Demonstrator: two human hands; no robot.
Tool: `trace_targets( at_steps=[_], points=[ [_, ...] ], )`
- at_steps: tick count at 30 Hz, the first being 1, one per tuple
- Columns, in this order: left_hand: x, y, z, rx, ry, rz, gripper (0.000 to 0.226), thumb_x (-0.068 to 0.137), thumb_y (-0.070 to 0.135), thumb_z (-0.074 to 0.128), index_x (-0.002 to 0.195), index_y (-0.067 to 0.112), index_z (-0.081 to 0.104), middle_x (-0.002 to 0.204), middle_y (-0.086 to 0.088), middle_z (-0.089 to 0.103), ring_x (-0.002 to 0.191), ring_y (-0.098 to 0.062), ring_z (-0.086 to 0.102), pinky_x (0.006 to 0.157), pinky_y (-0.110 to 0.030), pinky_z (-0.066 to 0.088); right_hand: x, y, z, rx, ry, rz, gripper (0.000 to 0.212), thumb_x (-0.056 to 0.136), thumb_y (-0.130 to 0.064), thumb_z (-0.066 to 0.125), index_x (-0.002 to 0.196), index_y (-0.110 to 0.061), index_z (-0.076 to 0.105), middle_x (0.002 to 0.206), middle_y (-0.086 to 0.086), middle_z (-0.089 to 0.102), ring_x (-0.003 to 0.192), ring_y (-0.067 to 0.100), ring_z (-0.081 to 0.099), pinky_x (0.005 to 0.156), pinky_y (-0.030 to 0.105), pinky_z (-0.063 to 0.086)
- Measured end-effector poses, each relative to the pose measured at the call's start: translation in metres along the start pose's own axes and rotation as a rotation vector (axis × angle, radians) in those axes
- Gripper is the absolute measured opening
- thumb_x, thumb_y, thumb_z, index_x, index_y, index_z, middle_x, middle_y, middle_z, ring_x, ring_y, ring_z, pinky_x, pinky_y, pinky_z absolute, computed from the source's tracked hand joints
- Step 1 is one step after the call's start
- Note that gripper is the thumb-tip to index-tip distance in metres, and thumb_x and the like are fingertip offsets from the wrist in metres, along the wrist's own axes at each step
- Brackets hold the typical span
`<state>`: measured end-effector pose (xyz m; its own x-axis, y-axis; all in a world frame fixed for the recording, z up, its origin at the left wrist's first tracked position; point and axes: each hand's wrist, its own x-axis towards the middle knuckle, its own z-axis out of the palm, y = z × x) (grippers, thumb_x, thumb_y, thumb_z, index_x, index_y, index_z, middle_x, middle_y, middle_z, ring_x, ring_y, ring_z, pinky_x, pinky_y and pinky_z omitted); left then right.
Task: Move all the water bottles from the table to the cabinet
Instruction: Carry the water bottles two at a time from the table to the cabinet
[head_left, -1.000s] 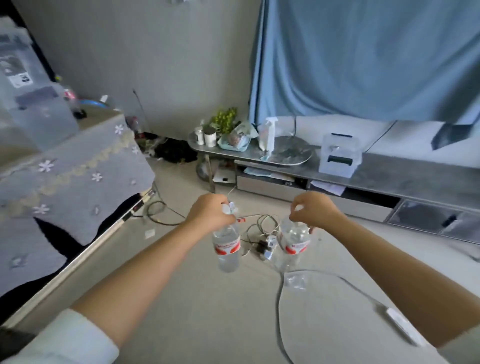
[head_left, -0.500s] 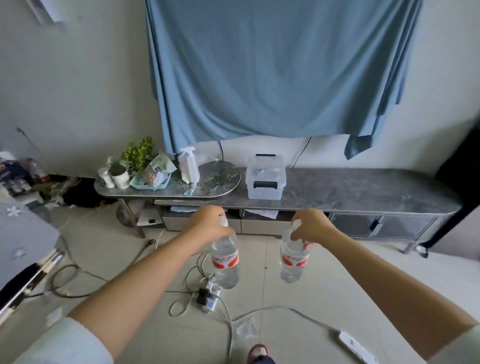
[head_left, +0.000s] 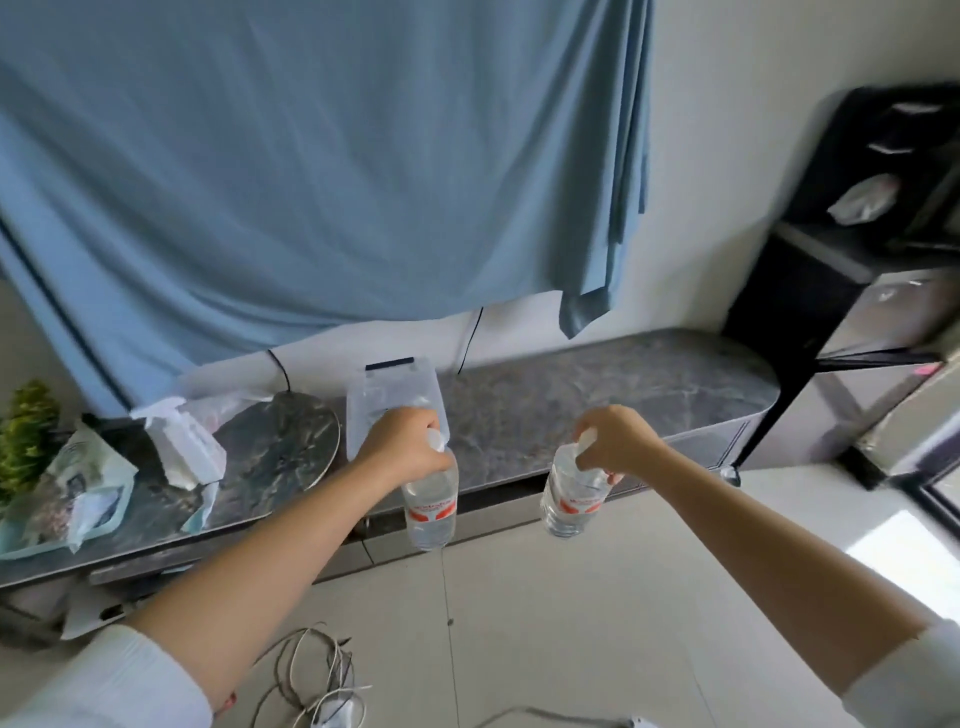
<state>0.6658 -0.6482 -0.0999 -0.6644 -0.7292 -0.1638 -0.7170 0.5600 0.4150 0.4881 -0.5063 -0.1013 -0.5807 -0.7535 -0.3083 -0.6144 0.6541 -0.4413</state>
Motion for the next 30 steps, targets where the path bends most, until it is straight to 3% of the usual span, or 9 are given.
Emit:
trace_targets(
  at_steps=[3,5,7,11,15,22,26,30],
  points=[
    [0.064,0.028,0.009,-0.033,-0.018,0.017,0.022,0.079,0.024,0.069,0.073,0.017,0.049,0.089,-0.002,0.056,0.082,-0.019,0.050,0.058,-0.024,0.037,0.051,0.028,-0.029,0.069,0.002,0.051,0.030,0.077,-0.005,0.065,0.107,-0.005,0.066,0.092,0.006,0.053,0.074,0.020,0.056,0.058,0.023,0.056],
    [0.110,0.053,0.014,-0.057,-0.025,0.027,0.021,0.079,0.023,0.069,0.074,0.016,0.050,0.083,-0.001,0.055,0.082,-0.020,0.051,0.062,-0.023,0.038,0.087,0.048,-0.053,0.082,-0.006,0.066,0.031,0.077,-0.006,0.065,0.108,-0.005,0.065,0.091,0.005,0.053,0.057,0.014,0.052,0.038,0.011,0.045],
    [0.147,0.078,0.020,-0.062,-0.028,0.036,0.019,0.077,0.022,0.070,0.078,0.015,0.053,0.089,-0.004,0.060,0.083,-0.020,0.052,0.066,-0.024,0.038,0.117,0.069,-0.073,0.084,-0.020,0.076,0.031,0.076,-0.007,0.065,0.107,-0.005,0.064,0.090,0.005,0.053,0.049,0.009,0.047,0.029,0.008,0.036],
    [0.220,0.135,0.038,-0.033,-0.081,0.046,0.020,0.075,0.024,0.072,0.078,0.018,0.053,0.102,-0.008,0.066,0.091,-0.025,0.059,0.071,-0.027,0.041,0.178,0.115,-0.114,0.058,-0.028,0.095,0.028,0.076,-0.008,0.065,0.104,-0.005,0.065,0.081,0.002,0.054,0.051,0.011,0.050,0.035,0.013,0.040],
    [0.288,0.187,0.051,-0.025,-0.078,0.069,0.018,0.077,0.023,0.069,0.077,0.017,0.052,0.096,-0.006,0.062,0.086,-0.022,0.054,0.069,-0.024,0.037,0.233,0.158,-0.153,0.047,-0.021,0.090,0.029,0.077,-0.008,0.065,0.105,-0.005,0.065,0.090,0.004,0.052,0.076,0.021,0.054,0.048,0.018,0.041],
    [0.386,0.263,0.087,-0.041,-0.111,0.127,0.013,0.078,0.019,0.065,0.080,0.017,0.052,0.110,-0.008,0.066,0.105,-0.026,0.058,0.072,-0.023,0.034,0.314,0.238,-0.197,0.065,0.032,0.177,0.029,0.076,-0.003,0.061,0.105,-0.008,0.064,0.084,0.000,0.048,0.073,0.020,0.056,0.037,0.013,0.038],
    [0.442,0.301,0.107,-0.073,-0.154,0.127,0.024,0.077,0.019,0.067,0.064,0.023,0.047,0.106,-0.005,0.067,0.103,-0.024,0.059,0.072,-0.022,0.037,0.361,0.284,-0.221,0.110,0.045,0.253,0.028,0.075,-0.001,0.062,0.103,-0.007,0.064,0.074,-0.007,0.041,0.075,0.021,0.056,0.041,0.019,0.044],
    [0.491,0.332,0.128,-0.048,-0.230,0.150,0.036,0.076,0.023,0.067,0.058,0.027,0.037,0.090,0.001,0.054,0.086,-0.016,0.049,0.068,-0.022,0.035,0.410,0.316,-0.248,0.048,0.024,0.276,0.018,0.073,-0.004,0.060,0.088,-0.014,0.062,0.067,-0.009,0.044,0.075,0.020,0.056,0.049,0.019,0.041]
  ],
)
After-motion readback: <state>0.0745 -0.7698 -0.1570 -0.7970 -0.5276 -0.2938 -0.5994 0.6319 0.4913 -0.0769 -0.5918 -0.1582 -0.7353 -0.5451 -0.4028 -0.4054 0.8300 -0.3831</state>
